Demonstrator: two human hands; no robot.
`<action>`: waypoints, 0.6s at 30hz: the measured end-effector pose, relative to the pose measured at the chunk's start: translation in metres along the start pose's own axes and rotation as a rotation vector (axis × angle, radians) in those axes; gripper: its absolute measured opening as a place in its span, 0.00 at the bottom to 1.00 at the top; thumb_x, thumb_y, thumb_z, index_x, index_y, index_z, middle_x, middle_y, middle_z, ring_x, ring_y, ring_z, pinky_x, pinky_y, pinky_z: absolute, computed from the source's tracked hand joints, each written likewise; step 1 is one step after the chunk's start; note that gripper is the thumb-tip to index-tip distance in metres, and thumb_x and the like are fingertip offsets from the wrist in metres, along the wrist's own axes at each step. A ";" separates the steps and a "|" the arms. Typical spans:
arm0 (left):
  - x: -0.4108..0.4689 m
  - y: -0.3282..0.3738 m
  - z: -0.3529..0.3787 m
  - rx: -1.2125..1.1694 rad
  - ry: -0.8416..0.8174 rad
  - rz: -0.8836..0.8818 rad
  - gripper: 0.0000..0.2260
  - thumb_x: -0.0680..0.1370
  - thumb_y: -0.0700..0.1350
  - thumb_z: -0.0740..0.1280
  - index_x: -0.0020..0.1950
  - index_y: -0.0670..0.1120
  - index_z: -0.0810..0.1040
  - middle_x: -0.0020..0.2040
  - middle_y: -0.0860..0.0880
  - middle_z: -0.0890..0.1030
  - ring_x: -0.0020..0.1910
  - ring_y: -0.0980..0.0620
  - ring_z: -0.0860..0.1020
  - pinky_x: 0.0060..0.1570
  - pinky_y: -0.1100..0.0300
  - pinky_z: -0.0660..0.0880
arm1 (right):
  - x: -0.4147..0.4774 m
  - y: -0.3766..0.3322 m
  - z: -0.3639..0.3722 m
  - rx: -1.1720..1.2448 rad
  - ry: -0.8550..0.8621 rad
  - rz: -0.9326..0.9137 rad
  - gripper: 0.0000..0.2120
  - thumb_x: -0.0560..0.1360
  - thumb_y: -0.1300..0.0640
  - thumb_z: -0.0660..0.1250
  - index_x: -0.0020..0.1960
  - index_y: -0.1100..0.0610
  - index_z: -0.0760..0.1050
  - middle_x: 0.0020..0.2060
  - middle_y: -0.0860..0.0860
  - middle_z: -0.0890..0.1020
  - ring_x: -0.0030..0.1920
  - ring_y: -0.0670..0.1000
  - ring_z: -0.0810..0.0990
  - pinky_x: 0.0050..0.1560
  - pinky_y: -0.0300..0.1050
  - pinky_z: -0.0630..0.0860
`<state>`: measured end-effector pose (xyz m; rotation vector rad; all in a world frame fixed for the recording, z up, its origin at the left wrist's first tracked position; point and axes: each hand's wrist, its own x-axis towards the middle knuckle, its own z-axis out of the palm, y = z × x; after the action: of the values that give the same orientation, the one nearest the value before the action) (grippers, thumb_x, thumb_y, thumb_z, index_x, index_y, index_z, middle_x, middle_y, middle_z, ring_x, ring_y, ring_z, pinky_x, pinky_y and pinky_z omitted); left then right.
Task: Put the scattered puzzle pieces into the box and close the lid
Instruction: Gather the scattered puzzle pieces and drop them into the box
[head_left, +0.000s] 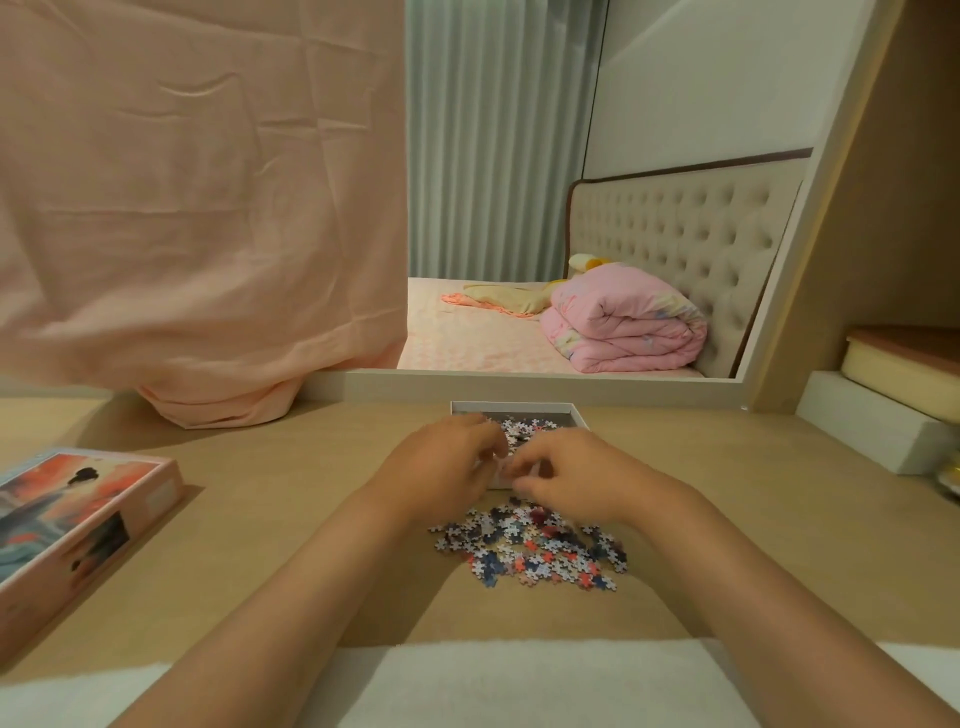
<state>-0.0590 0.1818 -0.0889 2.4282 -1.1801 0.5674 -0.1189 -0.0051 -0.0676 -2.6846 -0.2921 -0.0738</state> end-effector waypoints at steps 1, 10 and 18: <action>-0.003 0.003 0.000 -0.011 -0.060 -0.019 0.07 0.78 0.47 0.63 0.54 0.53 0.79 0.49 0.55 0.77 0.49 0.51 0.76 0.43 0.56 0.74 | -0.004 0.001 0.002 -0.034 -0.088 0.014 0.13 0.77 0.51 0.67 0.61 0.41 0.80 0.49 0.38 0.82 0.45 0.41 0.79 0.51 0.43 0.78; -0.031 0.011 0.016 -0.115 -0.430 -0.131 0.21 0.80 0.54 0.63 0.72 0.54 0.71 0.68 0.53 0.71 0.68 0.52 0.66 0.67 0.55 0.65 | -0.026 0.015 0.015 0.009 -0.182 0.090 0.18 0.79 0.52 0.66 0.67 0.38 0.75 0.64 0.39 0.79 0.63 0.43 0.76 0.68 0.46 0.72; -0.031 0.012 0.013 -0.059 -0.485 -0.156 0.34 0.72 0.68 0.65 0.75 0.57 0.65 0.69 0.56 0.65 0.69 0.56 0.60 0.70 0.54 0.62 | -0.039 0.021 -0.008 -0.231 -0.272 0.250 0.47 0.64 0.32 0.75 0.77 0.44 0.62 0.74 0.48 0.64 0.75 0.53 0.60 0.73 0.54 0.63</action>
<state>-0.0832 0.1884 -0.1136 2.6560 -1.1393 -0.1132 -0.1519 -0.0347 -0.0733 -2.9376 -0.0271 0.3557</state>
